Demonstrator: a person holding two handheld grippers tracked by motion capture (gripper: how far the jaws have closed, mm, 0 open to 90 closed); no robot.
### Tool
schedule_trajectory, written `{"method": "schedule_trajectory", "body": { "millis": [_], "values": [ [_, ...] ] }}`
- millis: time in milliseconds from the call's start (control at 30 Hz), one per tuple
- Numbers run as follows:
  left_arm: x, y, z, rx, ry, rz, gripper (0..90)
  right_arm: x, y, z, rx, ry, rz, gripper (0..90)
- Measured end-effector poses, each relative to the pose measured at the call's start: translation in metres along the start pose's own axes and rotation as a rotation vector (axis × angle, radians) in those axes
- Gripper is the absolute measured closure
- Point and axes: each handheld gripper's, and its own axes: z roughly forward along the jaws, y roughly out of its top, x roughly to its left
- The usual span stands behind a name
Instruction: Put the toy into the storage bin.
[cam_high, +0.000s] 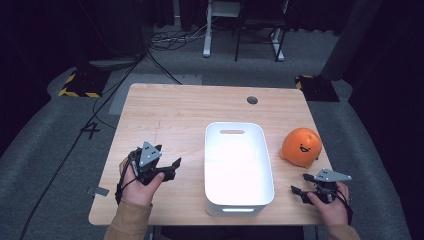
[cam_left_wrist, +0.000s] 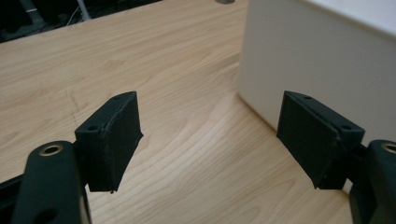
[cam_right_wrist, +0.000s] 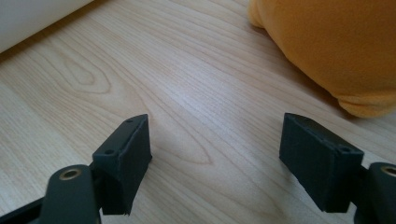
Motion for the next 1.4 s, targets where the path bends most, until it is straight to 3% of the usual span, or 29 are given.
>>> {"method": "schedule_trajectory", "body": {
  "millis": [333,433,633,833,1033,1067,1200,1367,1400],
  "values": [
    [0.021,-0.023,0.024,0.114,0.007,-0.030,22.9,-0.001,-0.001,-0.001,0.002,-0.020,0.010,25.3],
    [0.028,-0.033,0.033,0.138,0.009,-0.068,23.3,-0.001,-0.002,-0.003,-0.005,-0.035,0.027,29.6],
    [0.036,-0.044,0.041,0.171,0.035,-0.081,23.6,-0.005,-0.003,-0.005,-0.015,-0.026,0.071,30.9],
    [0.040,-0.052,0.048,0.201,0.054,-0.059,23.4,-0.008,-0.003,-0.012,0.001,-0.009,0.093,30.2],
    [0.046,-0.060,0.057,0.238,0.112,-0.044,19.8,-0.010,-0.001,-0.020,-0.005,-0.006,0.105,30.2],
    [0.049,-0.063,0.061,0.248,0.107,-0.071,18.2,-0.011,0.000,-0.022,-0.007,-0.010,0.096,30.1],
    [0.055,-0.063,0.062,0.257,0.082,-0.113,15.5,-0.011,0.002,-0.026,-0.015,-0.007,0.106,28.8],
    [0.056,-0.062,0.063,0.266,0.076,-0.101,14.6,-0.011,0.003,-0.030,-0.021,-0.015,0.103,28.9],
    [0.057,-0.062,0.064,0.266,0.072,-0.098,13.8,-0.013,0.005,-0.033,-0.022,-0.019,0.085,30.2]
  ]
}}
